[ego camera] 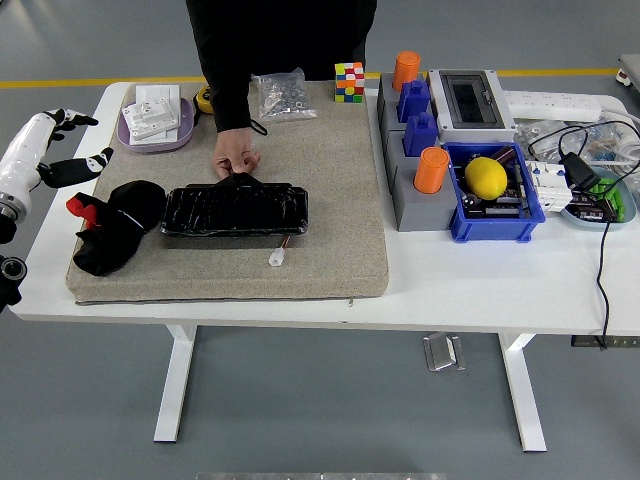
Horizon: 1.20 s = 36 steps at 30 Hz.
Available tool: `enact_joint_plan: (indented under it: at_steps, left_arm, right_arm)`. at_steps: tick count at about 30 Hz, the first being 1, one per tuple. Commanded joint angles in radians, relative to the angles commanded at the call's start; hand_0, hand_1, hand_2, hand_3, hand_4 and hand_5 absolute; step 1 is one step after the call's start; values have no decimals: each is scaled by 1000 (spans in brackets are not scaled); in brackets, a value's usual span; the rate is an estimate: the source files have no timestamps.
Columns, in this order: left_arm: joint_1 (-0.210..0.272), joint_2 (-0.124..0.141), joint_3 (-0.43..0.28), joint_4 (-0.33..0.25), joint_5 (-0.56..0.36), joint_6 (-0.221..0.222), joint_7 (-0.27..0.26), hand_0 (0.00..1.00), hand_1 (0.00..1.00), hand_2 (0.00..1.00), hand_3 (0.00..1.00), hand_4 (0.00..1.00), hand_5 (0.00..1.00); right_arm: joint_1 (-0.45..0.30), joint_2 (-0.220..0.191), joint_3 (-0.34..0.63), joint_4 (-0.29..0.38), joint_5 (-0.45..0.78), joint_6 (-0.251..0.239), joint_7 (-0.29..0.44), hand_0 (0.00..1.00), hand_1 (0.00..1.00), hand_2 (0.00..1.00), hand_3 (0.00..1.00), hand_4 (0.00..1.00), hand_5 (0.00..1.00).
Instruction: Pick the rag up,wipe the panel,place it on the desk
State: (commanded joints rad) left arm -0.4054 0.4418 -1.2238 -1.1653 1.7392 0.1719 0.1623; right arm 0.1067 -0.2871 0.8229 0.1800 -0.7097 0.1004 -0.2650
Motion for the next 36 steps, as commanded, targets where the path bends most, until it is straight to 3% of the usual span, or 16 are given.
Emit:
enact_joint_plan:
  at_steps: [13, 22, 36]
  left_arm:
    - [-16, -40, 53, 100, 13, -3, 26, 798, 879, 901, 887, 777, 247]
    - [-28, -62, 86, 176, -16, 15, 12, 793, 877, 901, 885, 786, 252]
    - [-36, -92, 116, 226, -78, 27, 4, 788, 871, 894, 872, 806, 275]
  right_arm:
    - [3, -4, -10, 0, 8, 0, 2, 742, 675, 702, 590, 942, 585]
    - [6, -8, -27, 0, 22, -1, 8, 743, 675, 702, 590, 941, 585]
    - [7, -13, -35, 0, 21, 0, 9, 743, 675, 702, 589, 936, 584]
